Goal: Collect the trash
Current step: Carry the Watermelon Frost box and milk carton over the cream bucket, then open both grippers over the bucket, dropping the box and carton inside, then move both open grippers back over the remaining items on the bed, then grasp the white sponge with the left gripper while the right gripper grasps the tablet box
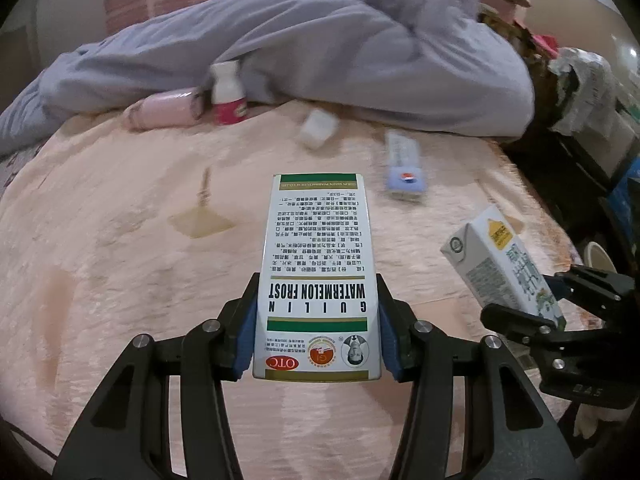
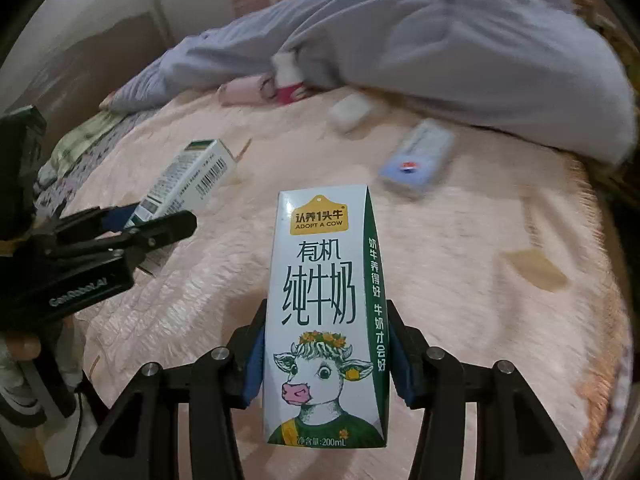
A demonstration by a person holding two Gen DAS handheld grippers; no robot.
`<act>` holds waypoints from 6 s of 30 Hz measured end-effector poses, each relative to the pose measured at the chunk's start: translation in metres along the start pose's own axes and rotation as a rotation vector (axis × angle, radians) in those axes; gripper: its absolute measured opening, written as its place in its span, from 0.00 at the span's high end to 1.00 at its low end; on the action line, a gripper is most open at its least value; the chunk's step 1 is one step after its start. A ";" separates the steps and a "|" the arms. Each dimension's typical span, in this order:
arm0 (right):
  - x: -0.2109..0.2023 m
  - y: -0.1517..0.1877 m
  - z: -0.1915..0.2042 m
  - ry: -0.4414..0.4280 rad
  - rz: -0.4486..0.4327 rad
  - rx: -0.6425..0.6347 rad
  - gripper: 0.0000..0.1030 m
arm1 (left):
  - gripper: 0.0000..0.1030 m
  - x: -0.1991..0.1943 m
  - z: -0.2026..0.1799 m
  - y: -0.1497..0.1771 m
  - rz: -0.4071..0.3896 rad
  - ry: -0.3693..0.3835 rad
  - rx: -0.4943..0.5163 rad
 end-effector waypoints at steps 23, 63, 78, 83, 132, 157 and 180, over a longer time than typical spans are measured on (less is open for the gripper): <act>-0.107 0.081 -0.145 0.121 -0.126 0.290 0.52 | 0.53 -0.002 -0.170 -0.020 -0.046 0.124 0.216; -0.209 0.242 -0.344 0.318 -0.220 0.770 0.52 | 0.53 0.022 -0.434 0.005 0.068 0.441 0.537; -0.212 0.284 -0.378 0.344 -0.204 0.879 0.52 | 0.53 0.033 -0.485 0.015 0.126 0.562 0.579; -0.210 0.291 -0.387 0.346 -0.198 0.910 0.52 | 0.52 0.038 -0.495 0.016 0.162 0.602 0.561; -0.107 0.127 -0.250 0.165 -0.089 0.563 0.34 | 0.41 0.061 -0.198 -0.053 0.042 0.152 0.227; 0.070 -0.087 -0.125 0.042 -0.005 0.334 0.29 | 0.41 0.091 0.028 -0.107 0.016 -0.010 -0.002; 0.089 -0.099 -0.098 0.051 0.006 0.140 0.51 | 0.67 0.203 0.002 -0.180 0.083 -0.005 0.051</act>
Point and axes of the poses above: each gripper's, at about its wrist camera, not at the fingertips, and x roughly the way its jaws point, z to its left, y to its underside, the point moved 7 cm from there along x, roughly the way its jaws point, and after that the axes turned 6 degrees about z, right-handed, at the moved point
